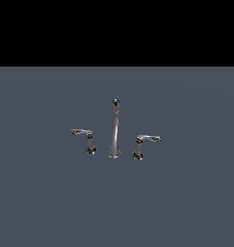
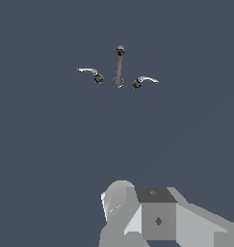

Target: Turn on the faucet by rotating a designated handle.

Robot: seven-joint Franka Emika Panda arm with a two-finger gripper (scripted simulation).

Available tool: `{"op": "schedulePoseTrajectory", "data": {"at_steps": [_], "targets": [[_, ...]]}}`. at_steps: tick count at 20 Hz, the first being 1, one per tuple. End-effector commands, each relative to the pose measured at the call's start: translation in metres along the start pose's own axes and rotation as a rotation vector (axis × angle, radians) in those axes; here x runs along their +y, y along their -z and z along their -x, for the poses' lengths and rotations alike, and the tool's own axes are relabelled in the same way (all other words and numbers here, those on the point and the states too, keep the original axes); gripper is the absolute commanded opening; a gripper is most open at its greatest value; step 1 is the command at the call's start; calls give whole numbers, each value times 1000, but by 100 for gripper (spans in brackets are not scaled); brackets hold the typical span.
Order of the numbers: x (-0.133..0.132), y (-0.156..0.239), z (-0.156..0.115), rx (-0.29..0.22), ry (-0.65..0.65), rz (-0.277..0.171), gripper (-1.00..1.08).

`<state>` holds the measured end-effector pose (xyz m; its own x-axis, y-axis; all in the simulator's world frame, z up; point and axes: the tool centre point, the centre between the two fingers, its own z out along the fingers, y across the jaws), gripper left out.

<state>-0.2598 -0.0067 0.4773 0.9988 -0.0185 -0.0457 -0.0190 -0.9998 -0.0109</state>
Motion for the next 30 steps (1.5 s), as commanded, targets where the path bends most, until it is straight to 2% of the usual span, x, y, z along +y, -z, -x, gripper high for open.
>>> {"op": "schedulePoseTrajectory", "data": {"at_steps": [1, 8, 14, 30], "targets": [[0, 0, 0, 0, 0, 0, -100], [-2, -7, -5, 1, -33, -1, -100], [-7, -25, -17, 3, -113, -3, -100], [-15, -116, -85, 12, -519, -12, -100]]}}
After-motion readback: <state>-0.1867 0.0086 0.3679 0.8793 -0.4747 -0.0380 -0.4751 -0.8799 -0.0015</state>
